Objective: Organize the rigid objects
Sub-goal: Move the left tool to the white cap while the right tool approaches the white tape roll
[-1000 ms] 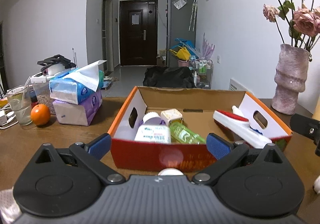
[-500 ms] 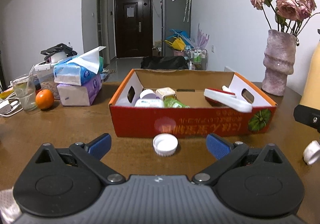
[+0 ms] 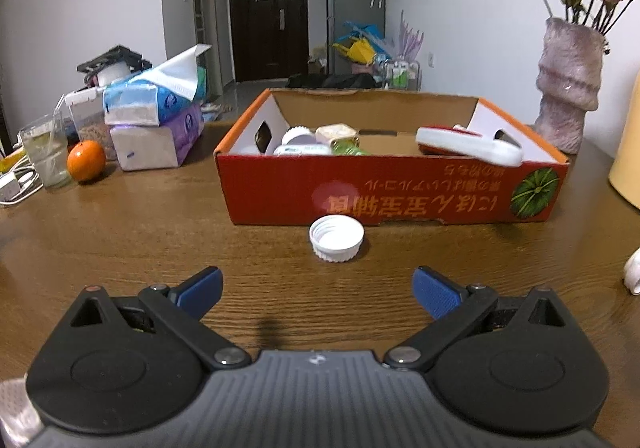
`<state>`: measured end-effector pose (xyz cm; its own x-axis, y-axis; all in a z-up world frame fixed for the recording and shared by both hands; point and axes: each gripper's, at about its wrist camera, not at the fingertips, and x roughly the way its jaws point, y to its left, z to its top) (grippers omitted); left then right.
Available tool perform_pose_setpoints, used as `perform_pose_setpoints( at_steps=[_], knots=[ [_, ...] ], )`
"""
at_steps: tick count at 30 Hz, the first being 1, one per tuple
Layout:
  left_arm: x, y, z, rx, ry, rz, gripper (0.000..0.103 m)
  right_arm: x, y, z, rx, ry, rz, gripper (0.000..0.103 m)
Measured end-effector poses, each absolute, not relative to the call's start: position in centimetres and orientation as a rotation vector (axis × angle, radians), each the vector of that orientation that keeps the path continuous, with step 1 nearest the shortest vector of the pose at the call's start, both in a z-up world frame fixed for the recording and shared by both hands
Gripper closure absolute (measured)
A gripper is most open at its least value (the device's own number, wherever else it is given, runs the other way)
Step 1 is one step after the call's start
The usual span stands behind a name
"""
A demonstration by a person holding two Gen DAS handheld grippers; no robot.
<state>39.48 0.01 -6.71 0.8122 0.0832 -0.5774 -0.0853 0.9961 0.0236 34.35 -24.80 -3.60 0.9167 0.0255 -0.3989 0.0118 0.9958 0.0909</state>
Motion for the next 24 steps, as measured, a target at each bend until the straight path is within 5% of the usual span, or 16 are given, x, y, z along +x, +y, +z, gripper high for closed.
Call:
perform_pose_setpoints(
  at_steps=[16, 24],
  knots=[
    [43.7, 1.0, -8.2, -0.025, 0.69, 0.136, 0.001, 34.9, -26.7, -5.6, 0.077, 0.488, -0.048, 0.0],
    [45.7, 1.2, -8.6, -0.038, 0.716, 0.131, 0.012, 35.8, -27.7, -6.5, 0.091, 0.53, -0.067, 0.0]
  ],
)
